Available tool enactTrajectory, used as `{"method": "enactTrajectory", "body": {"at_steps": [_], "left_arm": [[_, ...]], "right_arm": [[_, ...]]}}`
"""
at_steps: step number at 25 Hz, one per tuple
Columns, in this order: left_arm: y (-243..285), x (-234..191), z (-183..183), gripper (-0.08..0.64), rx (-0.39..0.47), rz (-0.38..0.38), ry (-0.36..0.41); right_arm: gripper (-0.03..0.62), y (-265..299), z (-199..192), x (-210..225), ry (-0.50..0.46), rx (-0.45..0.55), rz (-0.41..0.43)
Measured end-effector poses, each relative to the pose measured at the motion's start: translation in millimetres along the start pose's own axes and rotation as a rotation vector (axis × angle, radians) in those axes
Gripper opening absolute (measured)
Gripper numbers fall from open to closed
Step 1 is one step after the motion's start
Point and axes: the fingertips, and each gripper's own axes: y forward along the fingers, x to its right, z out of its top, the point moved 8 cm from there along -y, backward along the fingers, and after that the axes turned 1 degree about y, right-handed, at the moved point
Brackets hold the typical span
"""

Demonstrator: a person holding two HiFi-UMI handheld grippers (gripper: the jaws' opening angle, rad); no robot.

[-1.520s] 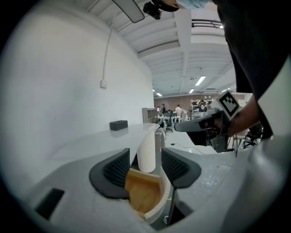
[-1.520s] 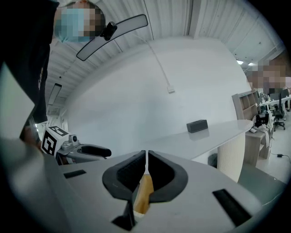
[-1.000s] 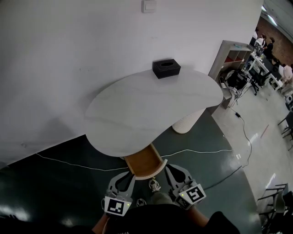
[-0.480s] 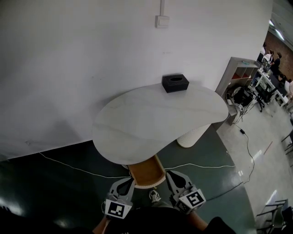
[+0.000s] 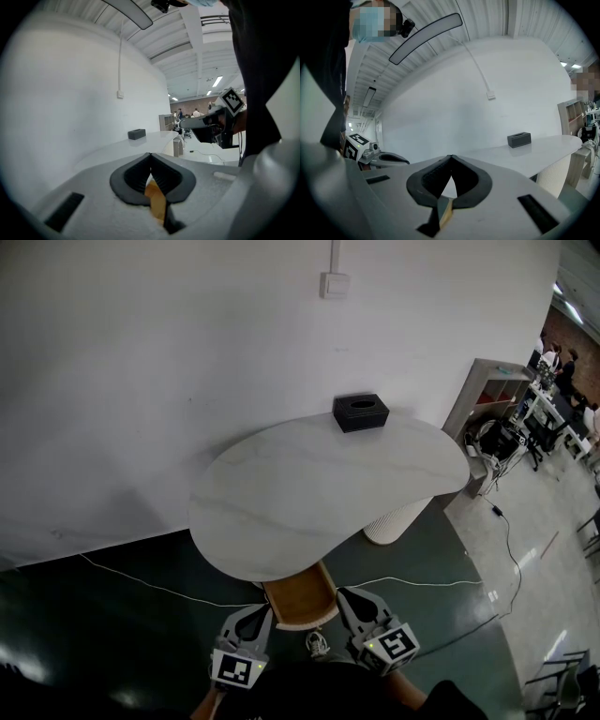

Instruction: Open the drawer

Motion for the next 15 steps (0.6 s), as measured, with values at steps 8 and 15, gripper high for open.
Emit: {"method": "enactTrajectory", "body": {"at_steps": [8,15], "left_arm": [[2.8,-2.9,-2.8,0.018,-0.017,-0.004,0.005],[4.9,-3.2,-1.8,0.018,-0.023,0.003,0.007]], "right_arm": [[0.003,8.1,-4.8,0.8,0.015,-0.002,0.0],[0.003,9.4,-7.8,2.1,0.013,-0.026,0.012]]}}
